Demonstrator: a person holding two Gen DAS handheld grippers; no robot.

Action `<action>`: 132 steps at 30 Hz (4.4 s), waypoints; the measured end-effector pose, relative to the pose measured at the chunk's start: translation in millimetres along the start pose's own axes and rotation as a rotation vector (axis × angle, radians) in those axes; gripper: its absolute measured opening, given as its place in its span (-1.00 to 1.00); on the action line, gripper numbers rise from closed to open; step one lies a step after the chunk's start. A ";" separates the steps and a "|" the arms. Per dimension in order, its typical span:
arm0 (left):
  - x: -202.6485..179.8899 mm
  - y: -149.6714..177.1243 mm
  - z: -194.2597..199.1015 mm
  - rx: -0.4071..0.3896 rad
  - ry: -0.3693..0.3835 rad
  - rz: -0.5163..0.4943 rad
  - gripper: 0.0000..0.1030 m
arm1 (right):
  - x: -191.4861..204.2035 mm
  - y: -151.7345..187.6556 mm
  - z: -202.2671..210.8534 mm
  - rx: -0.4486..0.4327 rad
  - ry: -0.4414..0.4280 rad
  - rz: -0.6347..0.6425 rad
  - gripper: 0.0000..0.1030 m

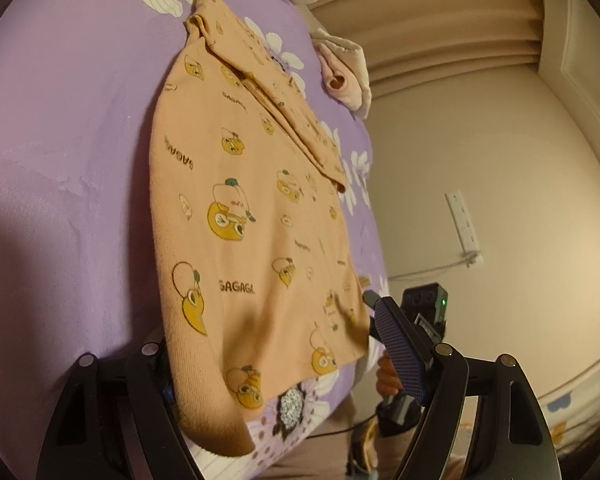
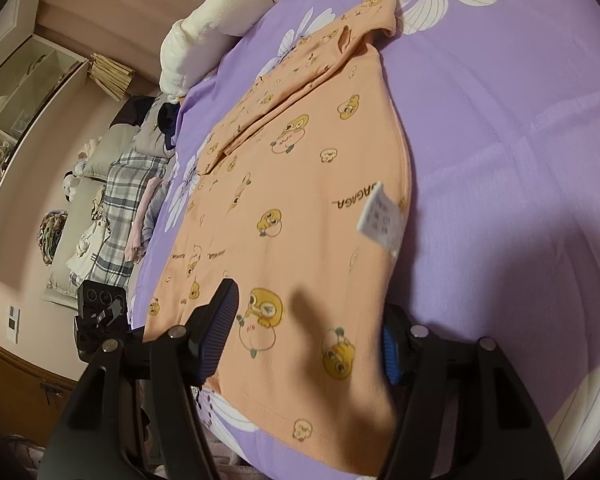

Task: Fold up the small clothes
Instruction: 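Grasp the garment hem with the left gripper while the right gripper grasps the hem too, then lift the hem with both grippers and fold it over the garment body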

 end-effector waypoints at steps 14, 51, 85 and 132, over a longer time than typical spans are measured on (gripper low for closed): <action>40.9 -8.1 -7.4 -0.007 -0.138 0.132 -0.92 | -11.1 -10.4 -6.2 -0.035 0.060 -0.025 -0.61; -54.4 -35.8 31.0 -0.189 0.039 -0.123 -1.00 | 73.0 -14.0 57.6 -0.209 -0.148 0.088 -0.92; -130.9 -12.5 77.2 -0.224 0.093 -0.293 -1.00 | 142.3 23.6 132.1 -0.286 -0.255 0.340 -0.92; 100.6 -221.0 -46.4 -0.089 0.020 0.558 0.28 | -30.7 -213.6 -40.0 -0.105 -0.176 -0.713 0.04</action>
Point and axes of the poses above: each gripper's, at about its wrist camera, not at the fingertips, and z roughly against the way its jaws point, x to its left, y to its underside, the point moved 9 cm from there along -z, roughly the way its jaws point, and after that the axes turned 8 degrees about -z, right-handed, at the moved point
